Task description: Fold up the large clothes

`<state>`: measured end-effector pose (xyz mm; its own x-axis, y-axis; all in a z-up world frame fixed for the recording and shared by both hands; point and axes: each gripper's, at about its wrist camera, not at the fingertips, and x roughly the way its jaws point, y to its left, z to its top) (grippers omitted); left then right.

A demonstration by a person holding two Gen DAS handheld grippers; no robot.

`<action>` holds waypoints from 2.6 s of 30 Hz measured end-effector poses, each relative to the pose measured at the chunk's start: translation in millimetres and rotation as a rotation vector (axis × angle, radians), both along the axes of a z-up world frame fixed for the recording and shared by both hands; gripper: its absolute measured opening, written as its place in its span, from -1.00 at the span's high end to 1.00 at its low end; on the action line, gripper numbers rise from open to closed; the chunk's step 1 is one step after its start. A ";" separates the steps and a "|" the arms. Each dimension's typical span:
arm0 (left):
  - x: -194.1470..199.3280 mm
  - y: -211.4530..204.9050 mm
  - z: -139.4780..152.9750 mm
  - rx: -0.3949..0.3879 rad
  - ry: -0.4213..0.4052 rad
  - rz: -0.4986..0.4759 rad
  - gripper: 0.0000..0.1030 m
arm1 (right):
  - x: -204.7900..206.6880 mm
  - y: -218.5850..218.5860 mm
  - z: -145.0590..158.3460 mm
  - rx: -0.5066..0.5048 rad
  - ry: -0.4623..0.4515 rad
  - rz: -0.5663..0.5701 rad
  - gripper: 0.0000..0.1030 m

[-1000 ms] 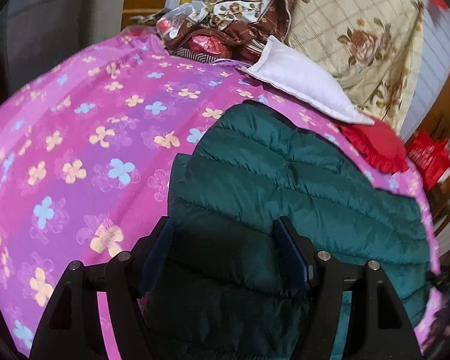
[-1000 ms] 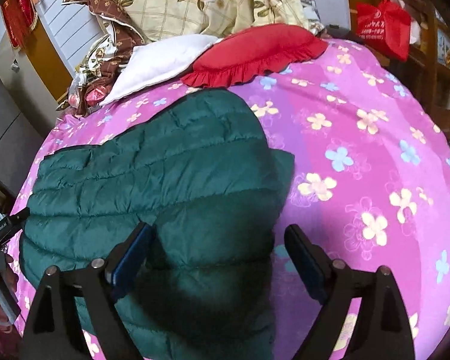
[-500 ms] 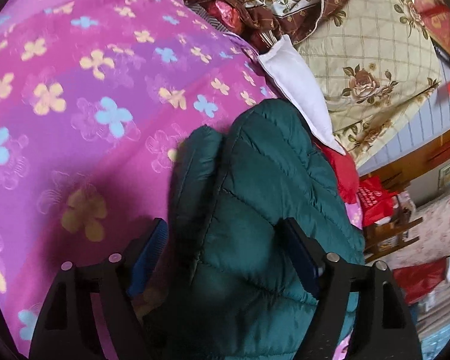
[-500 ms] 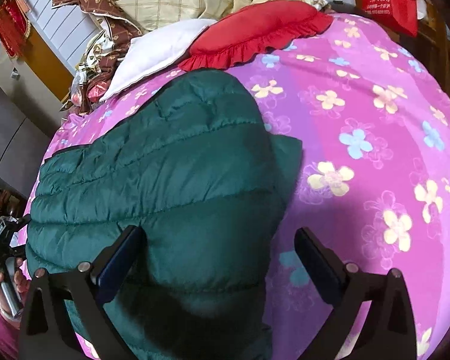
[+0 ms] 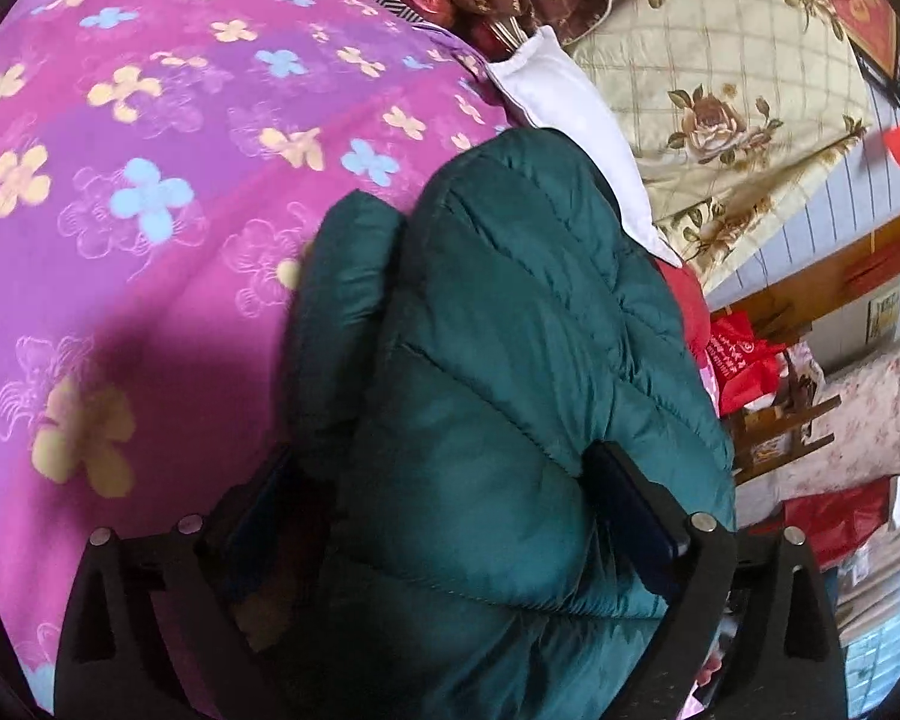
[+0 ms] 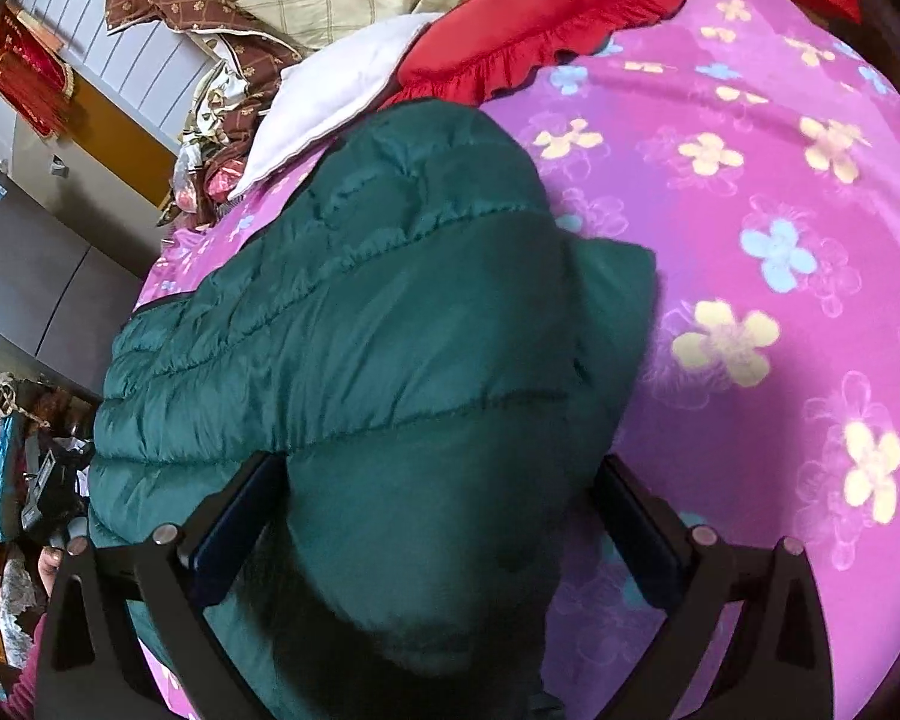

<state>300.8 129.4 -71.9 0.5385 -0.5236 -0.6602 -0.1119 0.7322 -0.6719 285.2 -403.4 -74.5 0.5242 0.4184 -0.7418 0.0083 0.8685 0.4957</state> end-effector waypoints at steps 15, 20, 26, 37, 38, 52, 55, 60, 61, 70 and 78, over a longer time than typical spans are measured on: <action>-13.9 -12.3 25.0 0.070 -0.089 -0.043 0.44 | -12.9 24.6 20.2 -0.039 -0.066 0.042 -0.17; -29.8 -18.2 55.9 0.125 -0.159 -0.077 0.66 | -29.2 27.5 43.0 -0.035 -0.118 0.036 0.21; -56.7 -17.2 87.4 0.120 -0.194 -0.097 0.69 | -56.7 35.7 72.7 -0.031 -0.171 0.049 0.30; -144.4 -14.3 109.5 0.106 -0.180 -0.158 0.70 | -152.7 37.6 106.5 0.018 -0.173 0.099 0.31; -150.8 -14.3 108.3 0.110 -0.177 -0.163 0.70 | -160.9 37.0 104.9 0.017 -0.167 0.103 0.31; -173.4 -11.0 46.8 0.221 -0.048 -0.116 0.32 | -194.1 24.1 44.4 -0.057 -0.027 0.055 -0.17; -173.5 -10.2 41.4 0.217 -0.028 -0.091 0.13 | -189.6 20.2 29.2 -0.057 0.015 0.007 -0.61; -183.5 -14.5 58.2 0.322 -0.029 -0.090 0.05 | -194.5 12.8 29.2 -0.053 0.041 -0.044 -0.69; -187.0 -15.9 64.0 0.357 -0.037 -0.085 0.05 | -197.6 12.7 34.5 -0.078 0.035 -0.049 -0.69; -225.8 -48.9 115.3 0.629 -0.194 -0.052 0.05 | -233.7 32.0 89.2 -0.272 -0.070 -0.073 -0.70; -240.3 -86.8 123.2 0.662 -0.247 -0.035 0.06 | -258.3 82.1 116.0 -0.344 -0.161 -0.056 -0.70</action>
